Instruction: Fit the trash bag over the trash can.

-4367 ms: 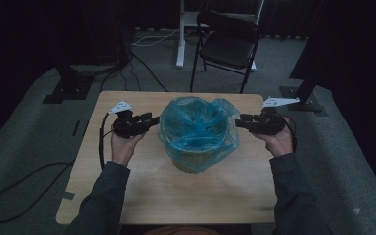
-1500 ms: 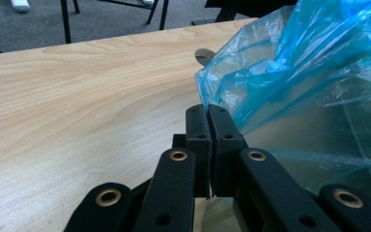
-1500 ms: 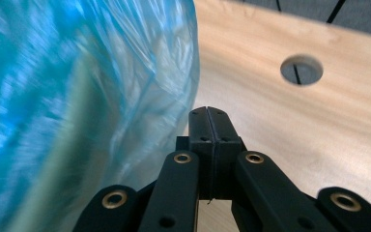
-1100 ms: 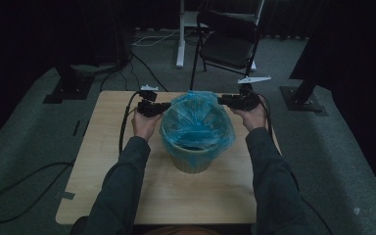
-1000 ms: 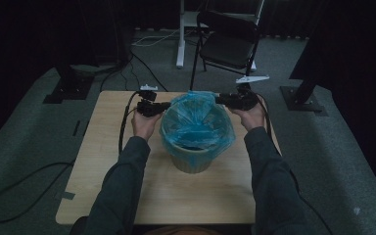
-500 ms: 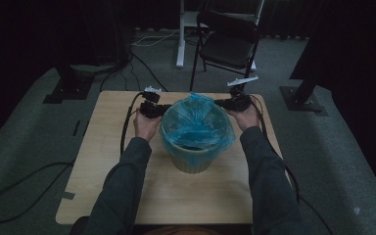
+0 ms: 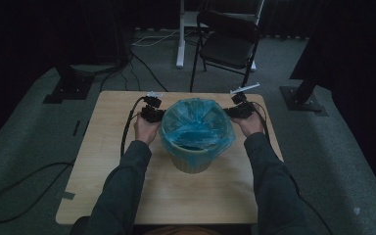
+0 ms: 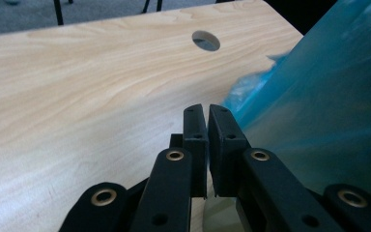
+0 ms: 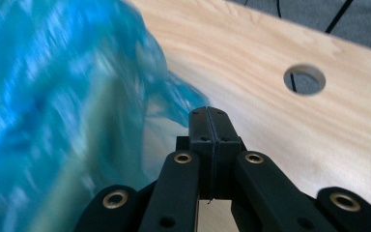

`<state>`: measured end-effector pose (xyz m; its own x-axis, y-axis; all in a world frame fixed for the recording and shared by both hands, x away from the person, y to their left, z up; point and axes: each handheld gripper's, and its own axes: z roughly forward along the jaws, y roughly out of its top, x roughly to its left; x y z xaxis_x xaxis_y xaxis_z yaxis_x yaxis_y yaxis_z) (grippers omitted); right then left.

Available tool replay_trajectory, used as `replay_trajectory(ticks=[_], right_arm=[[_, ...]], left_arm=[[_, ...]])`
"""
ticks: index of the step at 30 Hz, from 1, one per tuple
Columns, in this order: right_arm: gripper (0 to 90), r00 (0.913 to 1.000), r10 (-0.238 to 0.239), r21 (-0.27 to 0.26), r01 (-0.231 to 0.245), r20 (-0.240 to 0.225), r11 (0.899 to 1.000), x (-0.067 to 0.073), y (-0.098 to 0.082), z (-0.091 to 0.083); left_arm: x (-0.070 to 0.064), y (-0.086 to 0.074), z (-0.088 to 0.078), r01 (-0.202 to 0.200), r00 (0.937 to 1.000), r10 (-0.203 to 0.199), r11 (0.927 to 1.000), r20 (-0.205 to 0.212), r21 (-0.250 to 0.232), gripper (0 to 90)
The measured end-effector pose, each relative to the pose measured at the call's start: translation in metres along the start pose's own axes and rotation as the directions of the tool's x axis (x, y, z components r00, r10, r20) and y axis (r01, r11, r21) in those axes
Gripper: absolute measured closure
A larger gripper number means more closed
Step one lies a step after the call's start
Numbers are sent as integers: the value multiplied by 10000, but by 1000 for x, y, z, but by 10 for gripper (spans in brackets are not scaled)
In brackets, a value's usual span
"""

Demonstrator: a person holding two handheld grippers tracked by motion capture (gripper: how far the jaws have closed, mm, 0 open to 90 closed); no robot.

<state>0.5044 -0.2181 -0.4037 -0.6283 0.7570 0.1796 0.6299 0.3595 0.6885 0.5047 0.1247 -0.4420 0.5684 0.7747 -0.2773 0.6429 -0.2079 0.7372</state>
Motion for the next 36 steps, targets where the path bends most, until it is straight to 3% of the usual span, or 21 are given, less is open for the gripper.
replay_trajectory(ticks=[8,11,15,21,29,36], right_arm=[[900,9996,-186,262,191,-199,9995,4,-10,-3],[845,9995,-272,193,275,-132,9994,5,-11,-6],[762,9994,-339,-329,337,-62,9989,8,-13,-22],[736,9987,-502,-682,507,83,9964,13,-16,-42],[715,9963,-861,-1200,847,-66,9892,29,-24,-69],[696,9900,-1400,-1717,1348,-185,9759,49,-31,-94]], left_arm=[[3,-6,-7,-49,9999,49,10000,116,6,818],[4,-7,-11,-212,9998,213,9998,-61,34,770],[9,-9,-28,-173,9992,163,9995,-358,-256,689],[11,-10,-47,-195,9973,151,9980,-725,-609,631],[1,-17,-79,-388,9979,320,9913,-554,-1261,602],[-14,-25,-105,-636,9977,589,9831,-321,-1717,583]])
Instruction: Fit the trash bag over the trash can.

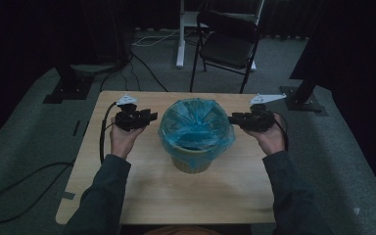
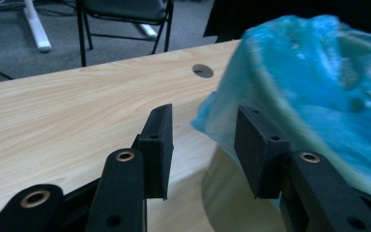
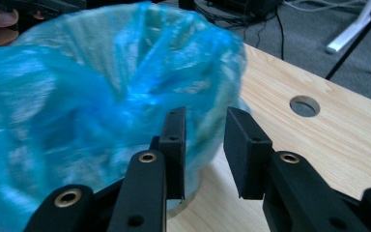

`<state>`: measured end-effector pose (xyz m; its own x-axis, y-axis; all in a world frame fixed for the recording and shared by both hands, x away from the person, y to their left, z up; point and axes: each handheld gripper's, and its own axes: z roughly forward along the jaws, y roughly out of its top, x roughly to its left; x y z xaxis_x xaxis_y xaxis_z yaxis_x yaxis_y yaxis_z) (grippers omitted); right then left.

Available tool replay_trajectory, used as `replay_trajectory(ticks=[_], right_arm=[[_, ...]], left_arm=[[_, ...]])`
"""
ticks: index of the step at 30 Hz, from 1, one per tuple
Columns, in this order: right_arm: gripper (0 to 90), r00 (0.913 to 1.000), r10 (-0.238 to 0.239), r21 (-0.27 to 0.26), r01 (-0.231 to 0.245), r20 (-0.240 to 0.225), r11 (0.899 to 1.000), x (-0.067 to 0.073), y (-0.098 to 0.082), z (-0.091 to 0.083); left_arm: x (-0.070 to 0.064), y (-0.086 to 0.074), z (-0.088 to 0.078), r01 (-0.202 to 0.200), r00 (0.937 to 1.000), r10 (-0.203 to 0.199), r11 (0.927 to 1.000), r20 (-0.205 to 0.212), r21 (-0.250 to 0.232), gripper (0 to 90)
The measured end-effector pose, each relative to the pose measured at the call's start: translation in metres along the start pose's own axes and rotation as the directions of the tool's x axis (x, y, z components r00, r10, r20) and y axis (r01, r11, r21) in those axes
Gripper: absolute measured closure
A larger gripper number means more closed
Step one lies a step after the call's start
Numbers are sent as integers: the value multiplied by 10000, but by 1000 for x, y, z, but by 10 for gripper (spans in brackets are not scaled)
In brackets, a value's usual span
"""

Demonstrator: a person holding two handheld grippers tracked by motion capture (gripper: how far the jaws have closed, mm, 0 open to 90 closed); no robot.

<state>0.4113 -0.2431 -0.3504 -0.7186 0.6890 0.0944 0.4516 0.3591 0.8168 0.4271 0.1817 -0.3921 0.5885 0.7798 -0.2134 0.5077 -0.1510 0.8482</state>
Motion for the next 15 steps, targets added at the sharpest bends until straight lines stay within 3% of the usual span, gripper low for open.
replay_trajectory(ticks=[5,10,15], right_arm=[[678,9989,-291,-76,289,-376,9996,18,-4,-7],[675,9981,-351,-99,346,-503,9994,26,-9,-9],[657,9974,-414,-22,413,-593,9991,32,-16,-9]], left_arm=[[-17,-10,-14,-148,9980,156,9998,621,-140,573],[-27,-17,-18,-252,9949,269,9995,976,-183,572],[-34,-23,-27,-10,9891,49,9996,1473,-266,560]])
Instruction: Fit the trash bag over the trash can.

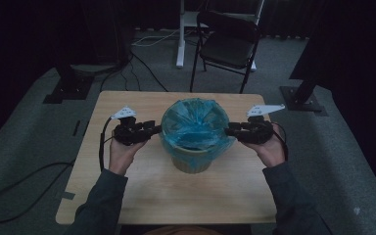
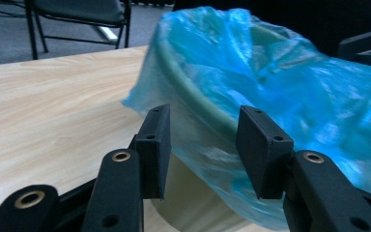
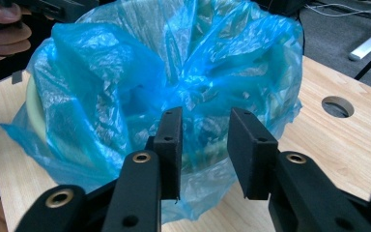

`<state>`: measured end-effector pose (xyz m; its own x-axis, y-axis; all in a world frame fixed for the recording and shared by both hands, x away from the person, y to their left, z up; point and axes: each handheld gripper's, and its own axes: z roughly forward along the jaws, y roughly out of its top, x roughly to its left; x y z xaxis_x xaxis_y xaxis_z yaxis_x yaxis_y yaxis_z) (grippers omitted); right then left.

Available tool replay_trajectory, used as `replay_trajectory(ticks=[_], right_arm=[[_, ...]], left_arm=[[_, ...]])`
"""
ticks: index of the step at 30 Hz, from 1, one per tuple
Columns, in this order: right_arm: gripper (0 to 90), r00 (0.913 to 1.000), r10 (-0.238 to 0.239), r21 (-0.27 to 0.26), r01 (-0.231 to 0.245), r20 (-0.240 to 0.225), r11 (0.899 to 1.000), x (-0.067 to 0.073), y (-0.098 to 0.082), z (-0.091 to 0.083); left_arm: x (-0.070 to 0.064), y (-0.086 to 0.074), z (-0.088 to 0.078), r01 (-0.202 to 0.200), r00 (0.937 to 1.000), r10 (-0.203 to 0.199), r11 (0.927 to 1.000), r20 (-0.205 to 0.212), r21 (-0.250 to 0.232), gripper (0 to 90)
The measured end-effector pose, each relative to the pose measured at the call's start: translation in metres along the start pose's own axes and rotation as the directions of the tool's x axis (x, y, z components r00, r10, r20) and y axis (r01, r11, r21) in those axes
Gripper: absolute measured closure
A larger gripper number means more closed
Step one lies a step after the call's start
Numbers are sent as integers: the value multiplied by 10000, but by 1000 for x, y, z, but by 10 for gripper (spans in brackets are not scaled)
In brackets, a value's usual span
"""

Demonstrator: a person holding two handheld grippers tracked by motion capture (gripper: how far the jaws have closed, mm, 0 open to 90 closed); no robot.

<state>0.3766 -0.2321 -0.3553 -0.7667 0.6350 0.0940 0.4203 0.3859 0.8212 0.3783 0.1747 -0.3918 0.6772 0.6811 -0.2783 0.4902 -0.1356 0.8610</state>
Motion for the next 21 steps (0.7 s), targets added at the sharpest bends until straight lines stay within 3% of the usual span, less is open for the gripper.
replay_trajectory(ticks=[9,17,21], right_arm=[[629,9998,10,29,-9,-192,10000,9,-8,0],[617,9986,-238,-84,234,-475,9997,22,-10,-2],[613,9977,-345,-91,340,-580,9994,25,-11,-2]], left_arm=[[-15,-5,-4,-41,9986,36,10000,536,77,545],[-31,-11,-3,-490,9955,469,9985,830,242,531],[-37,-14,-3,-773,9947,752,9966,705,275,515]])
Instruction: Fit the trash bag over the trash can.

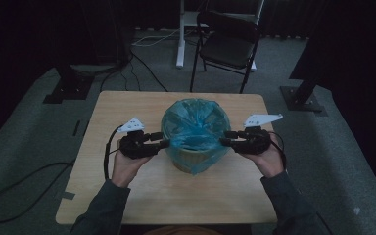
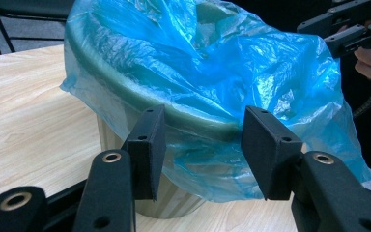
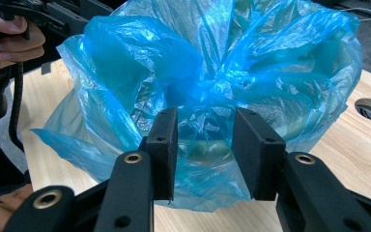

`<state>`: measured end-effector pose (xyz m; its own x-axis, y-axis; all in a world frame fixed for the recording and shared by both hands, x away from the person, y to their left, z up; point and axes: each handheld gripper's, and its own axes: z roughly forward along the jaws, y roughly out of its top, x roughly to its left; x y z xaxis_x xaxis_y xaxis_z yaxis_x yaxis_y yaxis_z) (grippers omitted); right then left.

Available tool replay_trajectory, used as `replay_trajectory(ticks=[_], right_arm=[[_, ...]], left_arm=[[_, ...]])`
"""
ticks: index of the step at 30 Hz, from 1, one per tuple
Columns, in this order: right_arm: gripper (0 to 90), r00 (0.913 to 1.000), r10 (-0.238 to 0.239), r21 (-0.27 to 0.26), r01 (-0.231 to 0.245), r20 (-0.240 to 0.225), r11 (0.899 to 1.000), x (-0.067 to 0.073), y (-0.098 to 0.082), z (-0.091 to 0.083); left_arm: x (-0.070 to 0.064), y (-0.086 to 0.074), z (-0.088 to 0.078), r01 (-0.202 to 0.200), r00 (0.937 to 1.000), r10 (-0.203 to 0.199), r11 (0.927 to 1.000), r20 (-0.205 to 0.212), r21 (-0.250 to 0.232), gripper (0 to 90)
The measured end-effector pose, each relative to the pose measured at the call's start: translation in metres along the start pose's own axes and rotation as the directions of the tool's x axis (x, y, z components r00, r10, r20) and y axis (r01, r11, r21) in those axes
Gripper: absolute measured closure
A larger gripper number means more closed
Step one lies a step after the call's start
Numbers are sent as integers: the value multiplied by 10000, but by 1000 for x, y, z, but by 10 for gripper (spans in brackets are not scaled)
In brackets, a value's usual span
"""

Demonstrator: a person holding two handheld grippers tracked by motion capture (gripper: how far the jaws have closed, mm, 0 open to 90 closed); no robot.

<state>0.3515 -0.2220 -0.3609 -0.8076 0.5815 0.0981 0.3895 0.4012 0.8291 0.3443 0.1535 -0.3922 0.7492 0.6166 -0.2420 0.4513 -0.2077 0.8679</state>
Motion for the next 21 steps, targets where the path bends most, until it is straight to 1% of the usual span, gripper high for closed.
replay_trajectory(ticks=[2,5,9,10,13,14,15,16,18,19,21], right_arm=[[613,10000,-13,10,13,-10,10000,0,0,0],[612,10000,71,7,-71,3,10000,1,-4,-2],[608,10000,64,-70,-65,-57,10000,3,-7,-3],[597,9998,-11,-261,6,-210,9997,6,-7,-6],[585,9992,-200,-384,188,-332,9991,9,-6,-8],[585,9992,-200,-384,188,-332,9991,9,-6,-8],[582,9985,-312,-394,294,-449,9988,11,-5,-7],[580,9982,-346,-365,328,-496,9988,12,-5,-6],[573,9974,-425,-284,409,-588,9988,13,-7,-3],[572,9971,-465,-261,449,-604,9986,13,-7,-3],[573,9969,-489,-228,475,-618,9986,14,-8,-1]], left_arm=[[-1,-1,0,22,10000,-22,10000,41,-31,516],[-4,-6,0,12,9999,-13,10000,112,57,515],[-6,-10,0,-31,9998,26,9997,203,225,516],[-6,-11,1,-6,9996,-1,9996,289,265,516],[-7,-12,2,22,9990,-38,9994,446,348,513],[-7,-12,2,22,9990,-38,9994,446,348,513],[-8,-13,4,16,9985,-37,9992,552,387,512],[-8,-13,4,16,9985,-37,9992,552,387,511],[-10,-15,6,18,9975,-51,9989,711,472,508],[-12,-16,9,-27,9969,-20,9983,781,589,508],[-14,-17,11,-75,9968,22,9978,804,657,508]])
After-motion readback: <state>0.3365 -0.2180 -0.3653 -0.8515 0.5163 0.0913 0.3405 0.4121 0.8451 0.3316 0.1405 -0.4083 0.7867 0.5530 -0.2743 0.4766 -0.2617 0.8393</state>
